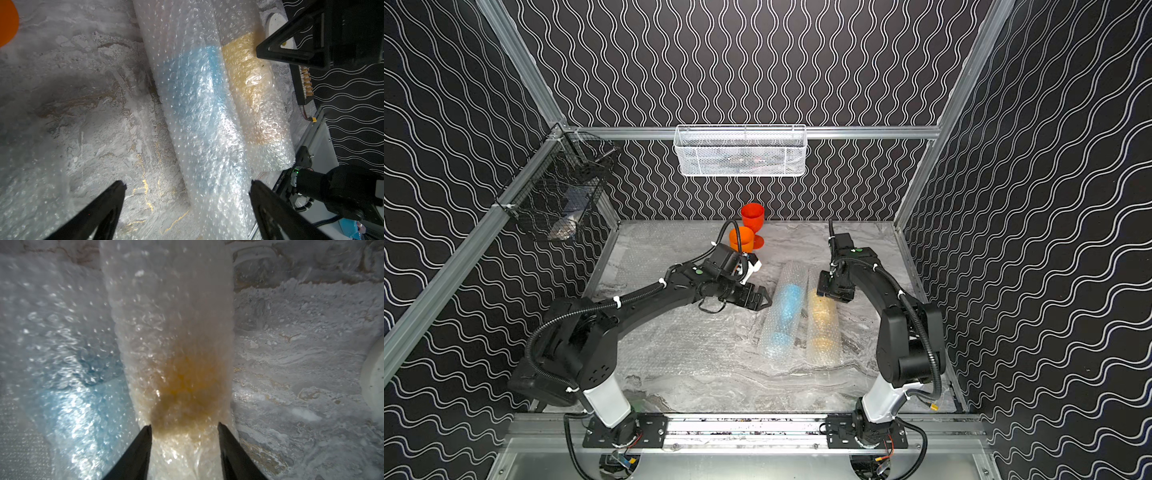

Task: Unpack wine glasses from bubble wrap
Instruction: Move the bubble wrap to the center of the board.

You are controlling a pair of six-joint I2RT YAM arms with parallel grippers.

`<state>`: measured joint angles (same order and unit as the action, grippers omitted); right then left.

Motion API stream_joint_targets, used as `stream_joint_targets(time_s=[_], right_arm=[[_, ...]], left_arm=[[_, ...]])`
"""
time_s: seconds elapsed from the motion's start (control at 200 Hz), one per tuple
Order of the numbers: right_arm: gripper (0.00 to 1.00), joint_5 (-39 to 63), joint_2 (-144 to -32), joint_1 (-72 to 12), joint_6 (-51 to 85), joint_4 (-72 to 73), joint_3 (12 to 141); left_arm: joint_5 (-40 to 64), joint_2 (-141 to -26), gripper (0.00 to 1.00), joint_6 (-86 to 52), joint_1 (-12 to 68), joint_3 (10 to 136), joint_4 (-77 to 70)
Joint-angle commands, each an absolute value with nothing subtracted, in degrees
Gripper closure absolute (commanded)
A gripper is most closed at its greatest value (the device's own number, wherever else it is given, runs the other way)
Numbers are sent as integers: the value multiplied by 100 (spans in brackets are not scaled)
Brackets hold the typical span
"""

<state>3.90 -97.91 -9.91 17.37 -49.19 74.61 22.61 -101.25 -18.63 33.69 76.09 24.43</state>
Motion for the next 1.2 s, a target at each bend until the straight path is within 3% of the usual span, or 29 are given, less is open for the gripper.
stream_joint_targets(time_s=[0.0, 0.495, 0.666, 1.011, 1.116, 1.196], right_arm=[[48, 292, -9870, -1052, 1773, -5260, 7444], [49, 219, -8406, -1186, 2766, -6216, 6170], [49, -16, -7997, -1195, 2905, -6547, 6294], [48, 397, -8475, -1195, 2376, -6122, 7636], [48, 702, -8651, -1195, 2256, -5857, 7690], [48, 840, -8759, -1195, 2200, -5678, 7670]], left_arm=[[2251, -10117, 2, -1731, 3367, 7559, 2560], [2459, -10105, 2, -2030, 3367, 7275, 2204], [2363, -10064, 2, -2038, 3372, 7359, 2207], [1960, -10561, 6, -1914, 3533, 8150, 2571], [1996, -10832, 15, -1882, 3562, 8455, 2762], [2071, -10952, 17, -1827, 3640, 8600, 2845]])
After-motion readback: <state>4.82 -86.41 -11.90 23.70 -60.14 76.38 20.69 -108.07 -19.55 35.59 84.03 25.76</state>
